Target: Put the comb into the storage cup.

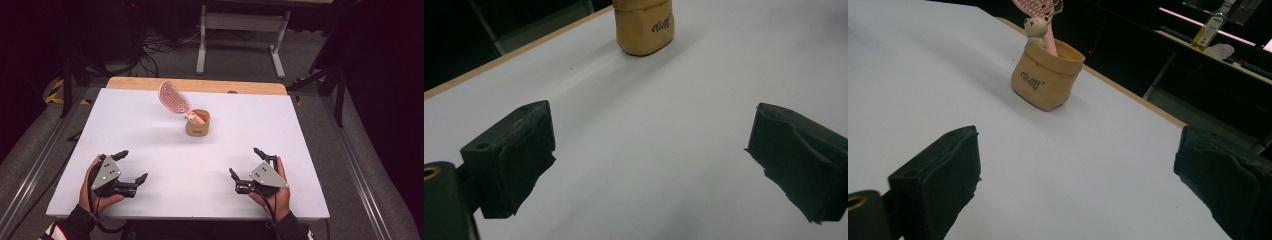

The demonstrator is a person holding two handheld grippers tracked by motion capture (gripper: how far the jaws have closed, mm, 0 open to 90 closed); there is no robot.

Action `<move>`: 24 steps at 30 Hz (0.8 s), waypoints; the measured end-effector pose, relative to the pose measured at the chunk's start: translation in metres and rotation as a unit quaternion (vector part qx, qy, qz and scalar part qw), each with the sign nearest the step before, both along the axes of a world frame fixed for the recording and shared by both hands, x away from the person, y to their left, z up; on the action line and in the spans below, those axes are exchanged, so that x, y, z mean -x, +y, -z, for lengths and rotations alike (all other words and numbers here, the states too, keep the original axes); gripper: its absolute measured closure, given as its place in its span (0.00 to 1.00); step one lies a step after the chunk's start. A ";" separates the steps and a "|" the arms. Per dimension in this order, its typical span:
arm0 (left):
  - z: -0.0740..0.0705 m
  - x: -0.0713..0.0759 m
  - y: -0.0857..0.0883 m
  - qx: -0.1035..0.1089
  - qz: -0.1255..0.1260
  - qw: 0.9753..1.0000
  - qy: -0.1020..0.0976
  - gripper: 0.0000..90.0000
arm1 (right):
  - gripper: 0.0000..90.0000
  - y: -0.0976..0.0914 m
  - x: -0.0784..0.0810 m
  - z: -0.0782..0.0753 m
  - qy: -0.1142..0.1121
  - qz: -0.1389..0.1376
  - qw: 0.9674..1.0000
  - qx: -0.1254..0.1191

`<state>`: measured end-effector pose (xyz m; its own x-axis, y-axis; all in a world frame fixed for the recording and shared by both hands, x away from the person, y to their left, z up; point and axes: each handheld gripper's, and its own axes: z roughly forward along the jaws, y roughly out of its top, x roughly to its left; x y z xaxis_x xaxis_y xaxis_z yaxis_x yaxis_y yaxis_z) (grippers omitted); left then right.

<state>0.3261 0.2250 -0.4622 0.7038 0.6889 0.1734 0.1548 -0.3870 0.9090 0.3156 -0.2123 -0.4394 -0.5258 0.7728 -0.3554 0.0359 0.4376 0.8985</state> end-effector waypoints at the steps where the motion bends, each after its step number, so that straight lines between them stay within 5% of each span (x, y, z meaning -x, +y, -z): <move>1: 0.000 0.000 0.000 -0.003 -0.001 1.000 -0.001 0.06 | 0.05 0.000 0.000 0.000 -0.001 -0.001 1.000 0.000; 24: -0.006 0.000 0.001 -0.003 0.010 1.000 -0.014 0.07 | 0.05 0.006 0.005 0.001 -0.004 -0.018 1.000 0.008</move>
<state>0.3257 0.2264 -0.4564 0.7125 0.6735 0.1969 0.1221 -0.3953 0.9104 0.3108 -0.2063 -0.4404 -0.5508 0.7471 -0.3721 0.0131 0.4535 0.8912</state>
